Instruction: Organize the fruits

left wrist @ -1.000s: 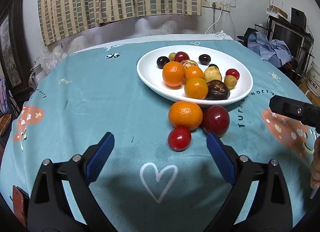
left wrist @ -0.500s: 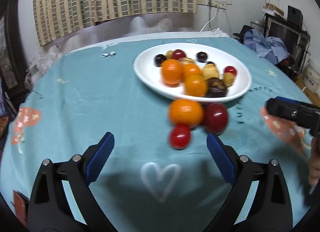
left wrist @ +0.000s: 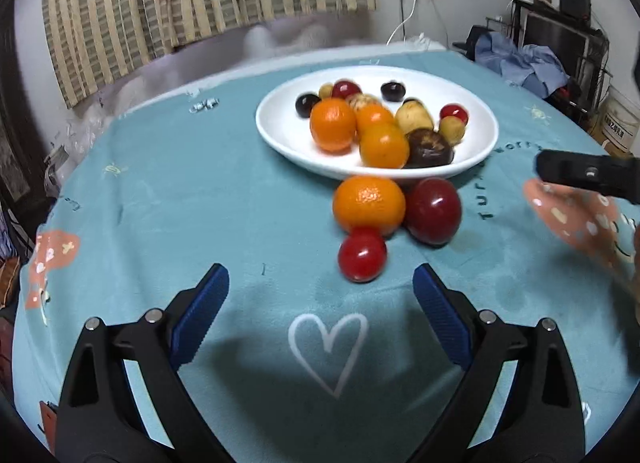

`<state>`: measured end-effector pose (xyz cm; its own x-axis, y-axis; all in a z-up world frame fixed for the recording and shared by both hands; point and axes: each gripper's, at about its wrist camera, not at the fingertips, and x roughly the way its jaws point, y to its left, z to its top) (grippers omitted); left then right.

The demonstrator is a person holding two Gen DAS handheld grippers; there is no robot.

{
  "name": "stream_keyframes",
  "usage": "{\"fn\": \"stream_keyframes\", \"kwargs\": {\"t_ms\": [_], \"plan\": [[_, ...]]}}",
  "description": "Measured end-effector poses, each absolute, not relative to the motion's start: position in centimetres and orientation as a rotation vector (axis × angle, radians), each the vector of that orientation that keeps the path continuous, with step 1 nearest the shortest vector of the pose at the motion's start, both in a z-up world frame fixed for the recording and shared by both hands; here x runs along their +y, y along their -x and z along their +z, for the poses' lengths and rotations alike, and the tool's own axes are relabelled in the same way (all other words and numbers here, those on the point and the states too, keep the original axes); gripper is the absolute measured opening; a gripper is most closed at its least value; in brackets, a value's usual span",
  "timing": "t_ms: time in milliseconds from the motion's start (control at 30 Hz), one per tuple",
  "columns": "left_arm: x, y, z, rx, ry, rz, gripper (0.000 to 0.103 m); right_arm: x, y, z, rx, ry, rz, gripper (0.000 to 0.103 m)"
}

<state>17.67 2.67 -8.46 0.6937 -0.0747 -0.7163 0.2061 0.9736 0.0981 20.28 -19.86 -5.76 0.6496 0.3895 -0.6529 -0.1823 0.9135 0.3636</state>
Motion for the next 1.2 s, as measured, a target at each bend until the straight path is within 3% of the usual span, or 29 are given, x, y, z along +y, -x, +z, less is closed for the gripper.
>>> {"fn": "stream_keyframes", "kwargs": {"t_ms": [167,400,600,867,967,1033,1200], "plan": [[2.8,-19.1,-8.9,0.824,-0.142,-0.169,0.094,-19.7,-20.4,-5.8,0.809,-0.271,0.33,0.078],[1.3,-20.0,-9.5,0.852,-0.226,-0.194,0.085,-19.6,-20.5,-6.1,0.821,-0.262,0.326,0.078],[5.0,-18.9,-8.4,0.826,-0.173,-0.113,0.085,-19.8,-20.5,-6.0,0.82,-0.282,0.329,0.078],[2.8,-19.1,-9.3,0.839,-0.199,-0.222,0.084,-19.7,-20.5,-5.9,0.816,-0.274,0.333,0.078],[3.0,-19.8,-9.2,0.837,-0.145,-0.254,0.074,-19.6,-20.5,-6.0,0.823,-0.268,0.334,0.078],[3.0,-20.5,-9.6,0.87,-0.132,-0.259,0.057,-19.5,-20.5,-6.1,0.825,-0.263,0.333,0.078],[3.4,-21.4,-9.8,0.888,-0.091,-0.275,0.052,-19.4,-20.5,-6.2,0.825,-0.256,0.328,0.078]]}}
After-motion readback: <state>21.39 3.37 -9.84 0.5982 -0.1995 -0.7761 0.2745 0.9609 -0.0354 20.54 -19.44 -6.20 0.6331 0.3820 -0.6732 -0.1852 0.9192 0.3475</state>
